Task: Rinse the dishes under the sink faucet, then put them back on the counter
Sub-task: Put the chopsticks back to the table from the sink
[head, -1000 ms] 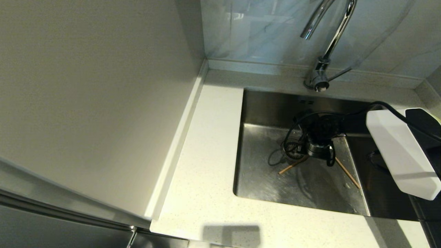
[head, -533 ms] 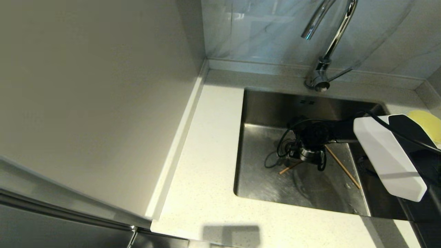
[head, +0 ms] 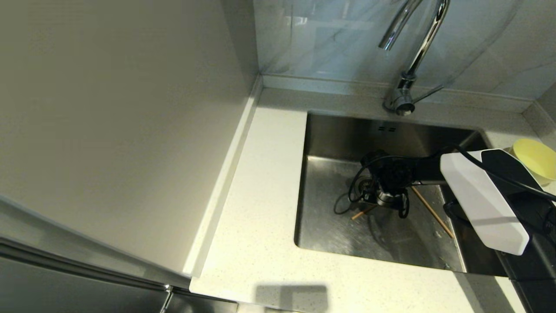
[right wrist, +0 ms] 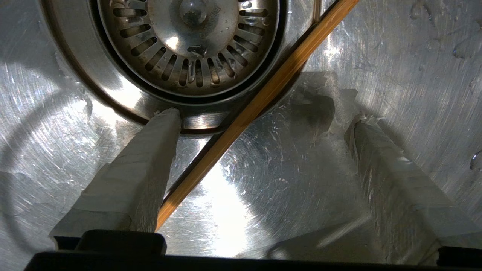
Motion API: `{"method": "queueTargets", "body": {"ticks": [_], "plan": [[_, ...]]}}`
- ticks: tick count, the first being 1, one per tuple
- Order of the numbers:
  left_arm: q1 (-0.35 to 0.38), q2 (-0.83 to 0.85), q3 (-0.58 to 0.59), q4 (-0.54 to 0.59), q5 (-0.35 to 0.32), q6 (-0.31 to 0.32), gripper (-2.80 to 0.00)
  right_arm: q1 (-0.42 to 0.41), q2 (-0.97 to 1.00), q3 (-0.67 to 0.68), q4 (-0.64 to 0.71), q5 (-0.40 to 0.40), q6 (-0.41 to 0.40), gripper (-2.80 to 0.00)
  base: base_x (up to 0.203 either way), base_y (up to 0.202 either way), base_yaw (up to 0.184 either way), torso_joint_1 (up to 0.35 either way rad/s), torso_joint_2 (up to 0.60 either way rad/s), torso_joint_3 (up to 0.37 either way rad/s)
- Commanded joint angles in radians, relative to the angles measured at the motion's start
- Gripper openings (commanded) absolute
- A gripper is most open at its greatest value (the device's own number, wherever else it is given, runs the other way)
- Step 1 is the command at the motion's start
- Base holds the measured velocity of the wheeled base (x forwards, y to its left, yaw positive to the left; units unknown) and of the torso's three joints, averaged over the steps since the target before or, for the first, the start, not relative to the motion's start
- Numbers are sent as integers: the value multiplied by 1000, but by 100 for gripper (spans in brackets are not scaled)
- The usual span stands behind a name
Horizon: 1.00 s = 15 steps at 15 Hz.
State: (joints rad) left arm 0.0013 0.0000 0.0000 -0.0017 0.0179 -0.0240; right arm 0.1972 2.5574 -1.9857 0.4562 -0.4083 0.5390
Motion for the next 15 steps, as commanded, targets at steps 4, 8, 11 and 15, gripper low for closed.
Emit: {"method": "queueTargets", "body": {"ticks": [4,8,11,15], "plan": [[0,-3,0,0,0,-1,-280,-15,11,2,10,-1,-10,-280,0,0,0,0,0,0],[0,-3,0,0,0,-1,-280,-32,6,2,7,0,-44,-280,0,0,0,0,0,0],[0,-3,0,0,0,-1,-280,-49,6,2,7,-1,-49,-280,0,0,0,0,0,0],[0,-3,0,0,0,-1,-280,-69,4,2,4,-8,-68,-280,0,0,0,0,0,0]]}}
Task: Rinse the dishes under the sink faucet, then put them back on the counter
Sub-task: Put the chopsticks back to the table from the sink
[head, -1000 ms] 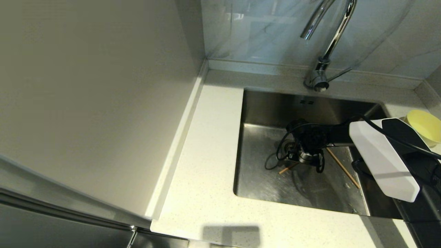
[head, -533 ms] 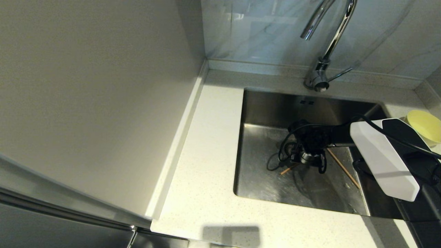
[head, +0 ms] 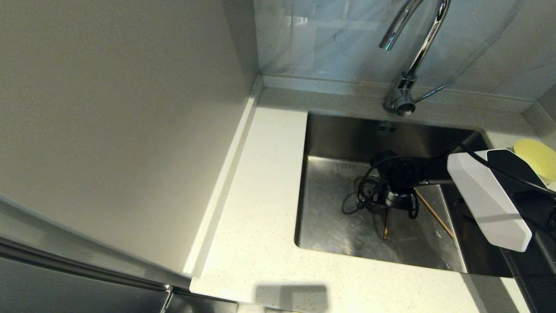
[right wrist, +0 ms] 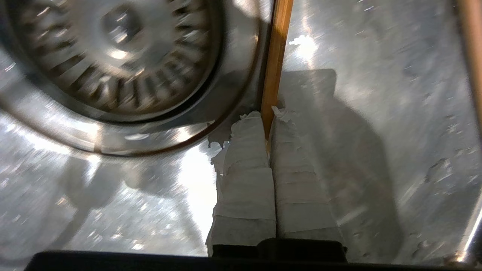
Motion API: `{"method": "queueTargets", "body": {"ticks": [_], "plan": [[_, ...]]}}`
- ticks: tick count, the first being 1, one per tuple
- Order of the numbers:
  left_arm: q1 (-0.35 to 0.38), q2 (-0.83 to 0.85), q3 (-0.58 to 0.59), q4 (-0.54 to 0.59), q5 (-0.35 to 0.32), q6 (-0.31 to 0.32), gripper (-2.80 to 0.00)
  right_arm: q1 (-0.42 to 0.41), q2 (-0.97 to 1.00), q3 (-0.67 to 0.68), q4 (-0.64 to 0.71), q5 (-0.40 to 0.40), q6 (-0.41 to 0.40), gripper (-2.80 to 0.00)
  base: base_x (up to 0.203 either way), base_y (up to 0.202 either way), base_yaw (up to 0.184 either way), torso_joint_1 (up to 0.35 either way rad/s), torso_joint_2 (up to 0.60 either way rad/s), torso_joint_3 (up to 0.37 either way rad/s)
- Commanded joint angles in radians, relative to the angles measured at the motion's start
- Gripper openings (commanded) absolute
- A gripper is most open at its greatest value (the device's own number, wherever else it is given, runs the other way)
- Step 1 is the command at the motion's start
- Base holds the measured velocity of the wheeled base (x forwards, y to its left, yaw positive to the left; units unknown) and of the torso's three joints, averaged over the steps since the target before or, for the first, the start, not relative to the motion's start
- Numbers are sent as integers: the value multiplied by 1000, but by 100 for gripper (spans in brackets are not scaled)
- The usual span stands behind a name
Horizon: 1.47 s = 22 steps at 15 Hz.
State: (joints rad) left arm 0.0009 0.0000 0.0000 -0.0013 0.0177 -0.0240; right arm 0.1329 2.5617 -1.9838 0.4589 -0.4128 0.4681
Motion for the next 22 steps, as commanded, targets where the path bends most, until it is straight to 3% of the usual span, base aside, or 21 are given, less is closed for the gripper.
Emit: {"method": "queueTargets", "body": {"ticks": [1,12,22], "plan": [[1,-3,0,0,1,-1,-280,-12,-8,0,1,-4,1,-280,0,0,0,0,0,0],[1,-3,0,0,1,-1,-280,-60,-106,8,9,-22,-29,-280,0,0,0,0,0,0],[1,-3,0,0,1,-1,-280,-165,-123,17,4,-29,-77,-280,0,0,0,0,0,0]]}}
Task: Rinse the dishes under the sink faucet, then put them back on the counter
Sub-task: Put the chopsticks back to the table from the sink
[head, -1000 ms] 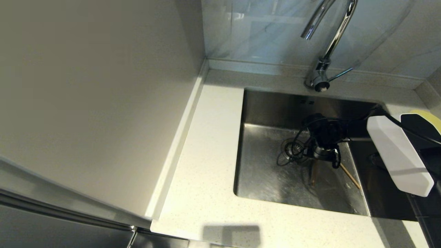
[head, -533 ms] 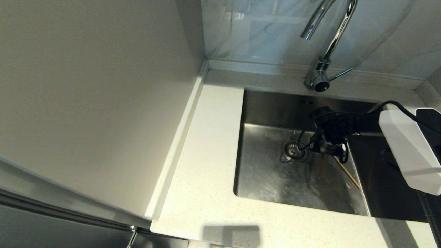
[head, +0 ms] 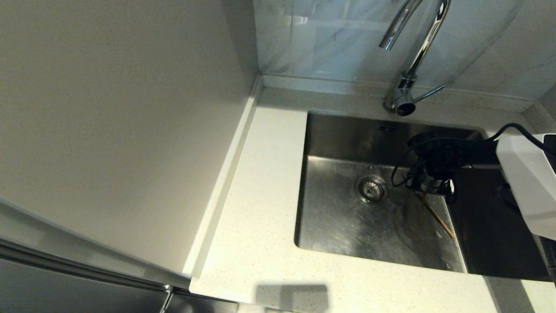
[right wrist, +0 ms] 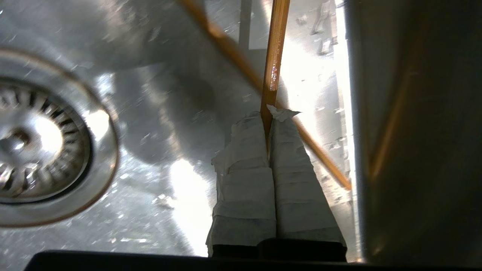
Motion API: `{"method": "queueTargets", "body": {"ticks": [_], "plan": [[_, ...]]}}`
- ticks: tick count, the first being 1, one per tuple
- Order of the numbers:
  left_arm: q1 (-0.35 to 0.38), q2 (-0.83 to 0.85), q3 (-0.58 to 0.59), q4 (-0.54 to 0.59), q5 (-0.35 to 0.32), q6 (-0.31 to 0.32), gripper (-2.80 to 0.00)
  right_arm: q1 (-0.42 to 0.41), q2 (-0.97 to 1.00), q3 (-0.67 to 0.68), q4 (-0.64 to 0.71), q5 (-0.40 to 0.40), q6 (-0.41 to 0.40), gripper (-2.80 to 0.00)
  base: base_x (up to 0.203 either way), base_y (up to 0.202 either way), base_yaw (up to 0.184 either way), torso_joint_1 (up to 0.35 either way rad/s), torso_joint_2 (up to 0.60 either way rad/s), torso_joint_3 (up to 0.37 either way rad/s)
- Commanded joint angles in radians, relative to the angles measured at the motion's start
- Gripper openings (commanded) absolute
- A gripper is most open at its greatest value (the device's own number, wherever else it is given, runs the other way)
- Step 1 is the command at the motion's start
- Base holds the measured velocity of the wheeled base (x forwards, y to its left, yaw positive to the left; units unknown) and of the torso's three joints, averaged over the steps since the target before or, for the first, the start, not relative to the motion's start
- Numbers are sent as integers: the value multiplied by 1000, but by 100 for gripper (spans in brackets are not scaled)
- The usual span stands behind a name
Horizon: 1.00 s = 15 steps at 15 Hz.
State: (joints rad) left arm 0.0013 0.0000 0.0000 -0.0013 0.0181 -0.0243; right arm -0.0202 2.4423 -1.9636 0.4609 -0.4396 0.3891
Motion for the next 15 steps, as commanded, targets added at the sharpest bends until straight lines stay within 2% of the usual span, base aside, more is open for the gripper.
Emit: {"method": "queueTargets", "body": {"ticks": [1,15], "plan": [[0,-3,0,0,0,0,-280,-19,-9,-3,2,-2,-1,-280,0,0,0,0,0,0],[0,-3,0,0,0,0,-280,-26,-198,54,10,-31,-11,-280,0,0,0,0,0,0]]}}
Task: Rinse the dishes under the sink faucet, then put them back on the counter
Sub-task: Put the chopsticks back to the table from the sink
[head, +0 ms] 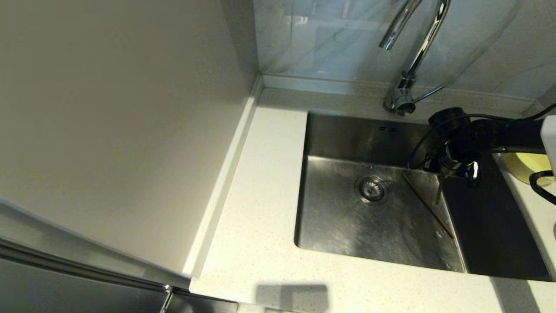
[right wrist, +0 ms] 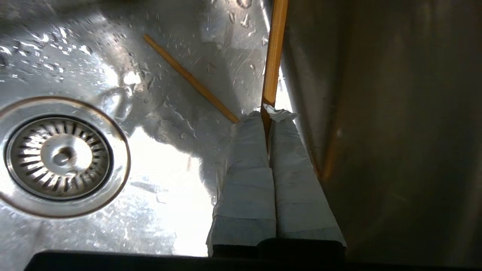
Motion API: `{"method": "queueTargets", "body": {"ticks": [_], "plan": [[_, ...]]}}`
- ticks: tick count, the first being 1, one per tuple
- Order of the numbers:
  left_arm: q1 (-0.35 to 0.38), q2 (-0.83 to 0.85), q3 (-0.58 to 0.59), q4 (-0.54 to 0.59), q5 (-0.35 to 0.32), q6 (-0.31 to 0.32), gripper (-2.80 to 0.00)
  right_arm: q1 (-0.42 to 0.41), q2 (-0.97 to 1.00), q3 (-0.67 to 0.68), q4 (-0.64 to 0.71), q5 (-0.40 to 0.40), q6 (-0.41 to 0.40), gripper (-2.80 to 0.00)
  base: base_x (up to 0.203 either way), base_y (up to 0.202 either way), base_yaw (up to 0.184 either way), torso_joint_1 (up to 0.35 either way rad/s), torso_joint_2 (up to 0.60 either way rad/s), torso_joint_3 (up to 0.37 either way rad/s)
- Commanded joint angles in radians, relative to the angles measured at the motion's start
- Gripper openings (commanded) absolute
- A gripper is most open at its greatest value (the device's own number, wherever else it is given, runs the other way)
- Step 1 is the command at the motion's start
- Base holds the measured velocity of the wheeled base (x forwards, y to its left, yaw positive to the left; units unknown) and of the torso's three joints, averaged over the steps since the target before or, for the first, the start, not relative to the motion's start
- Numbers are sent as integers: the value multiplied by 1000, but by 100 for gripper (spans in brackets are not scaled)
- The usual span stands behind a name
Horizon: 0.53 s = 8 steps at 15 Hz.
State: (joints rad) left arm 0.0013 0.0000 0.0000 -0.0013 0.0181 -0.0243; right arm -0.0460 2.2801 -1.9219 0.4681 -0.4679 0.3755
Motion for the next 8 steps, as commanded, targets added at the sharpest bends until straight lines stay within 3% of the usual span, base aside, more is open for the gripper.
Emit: {"method": "queueTargets", "body": {"ticks": [1,8], "plan": [[0,-3,0,0,0,0,-280,0,-54,27,3,-3,3,-280,0,0,0,0,0,0],[0,-3,0,0,0,0,-280,-2,-164,128,3,-25,5,-280,0,0,0,0,0,0]]}}
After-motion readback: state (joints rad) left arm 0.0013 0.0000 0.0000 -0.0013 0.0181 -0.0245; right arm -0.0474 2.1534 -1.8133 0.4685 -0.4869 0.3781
